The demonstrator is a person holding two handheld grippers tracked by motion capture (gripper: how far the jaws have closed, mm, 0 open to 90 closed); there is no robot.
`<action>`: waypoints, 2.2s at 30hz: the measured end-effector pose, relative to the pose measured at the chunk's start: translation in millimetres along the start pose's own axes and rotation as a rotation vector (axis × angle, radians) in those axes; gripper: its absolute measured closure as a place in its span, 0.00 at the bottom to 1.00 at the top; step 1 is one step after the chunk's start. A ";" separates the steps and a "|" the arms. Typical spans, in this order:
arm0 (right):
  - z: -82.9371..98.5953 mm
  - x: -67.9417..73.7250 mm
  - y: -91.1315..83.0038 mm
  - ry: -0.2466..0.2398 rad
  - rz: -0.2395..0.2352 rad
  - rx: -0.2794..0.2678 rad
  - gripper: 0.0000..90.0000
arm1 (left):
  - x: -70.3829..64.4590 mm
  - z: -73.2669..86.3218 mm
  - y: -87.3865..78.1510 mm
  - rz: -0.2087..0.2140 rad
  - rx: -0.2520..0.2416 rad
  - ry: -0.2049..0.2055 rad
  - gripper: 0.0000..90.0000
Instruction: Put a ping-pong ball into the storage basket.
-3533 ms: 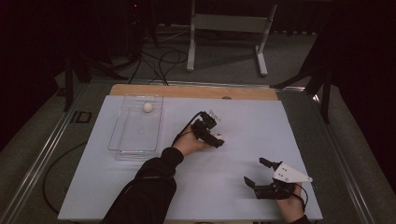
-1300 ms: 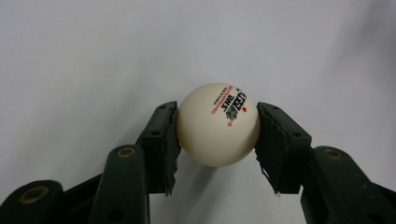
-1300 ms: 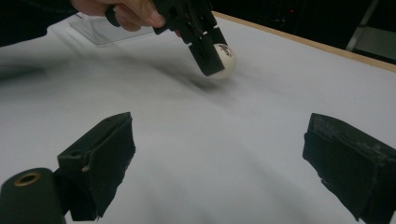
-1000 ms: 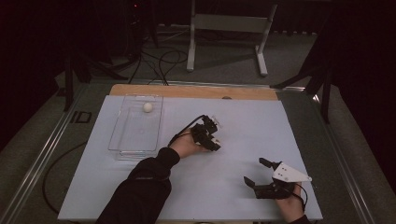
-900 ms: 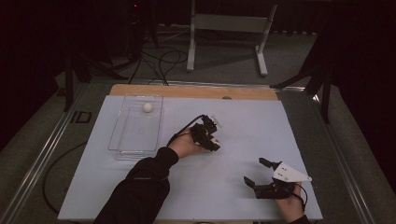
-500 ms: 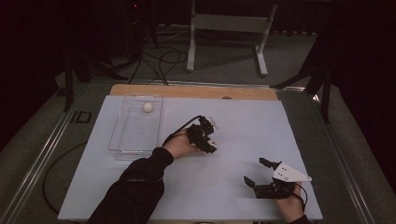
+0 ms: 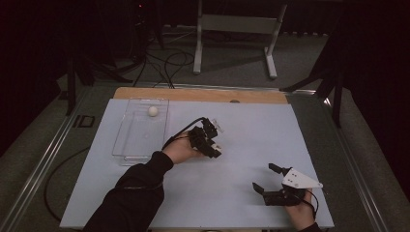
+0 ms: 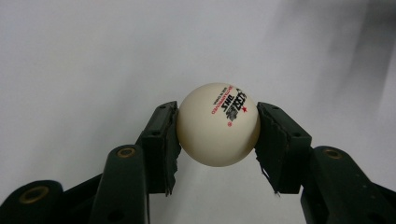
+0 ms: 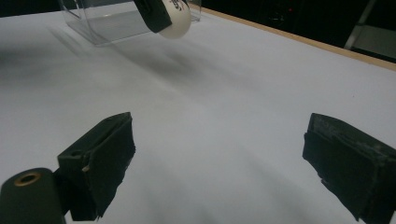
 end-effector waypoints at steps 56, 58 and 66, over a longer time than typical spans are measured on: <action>-1.6 0.2 -0.1 -0.012 0.004 -0.004 0.10 | 22.0 -0.1 -97.9 -0.076 -0.061 -0.018 0.58; -1.7 0.0 -0.2 -0.015 0.005 -0.004 0.10 | 22.9 0.7 -100.9 -0.076 -0.061 -0.017 0.58; -1.4 0.2 0.0 -0.013 0.003 -0.003 0.10 | 29.4 4.3 -111.6 -0.090 -0.067 -0.032 0.58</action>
Point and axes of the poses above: each handheld gripper's, and its own axes: y roughly forward along the jaws, z roughly out of its underside, x roughly to its left, the point moved 7 cm from there along y, roughly forward along the jaws, and after that the axes turned 12 degrees about -x, right-handed, at the moved point
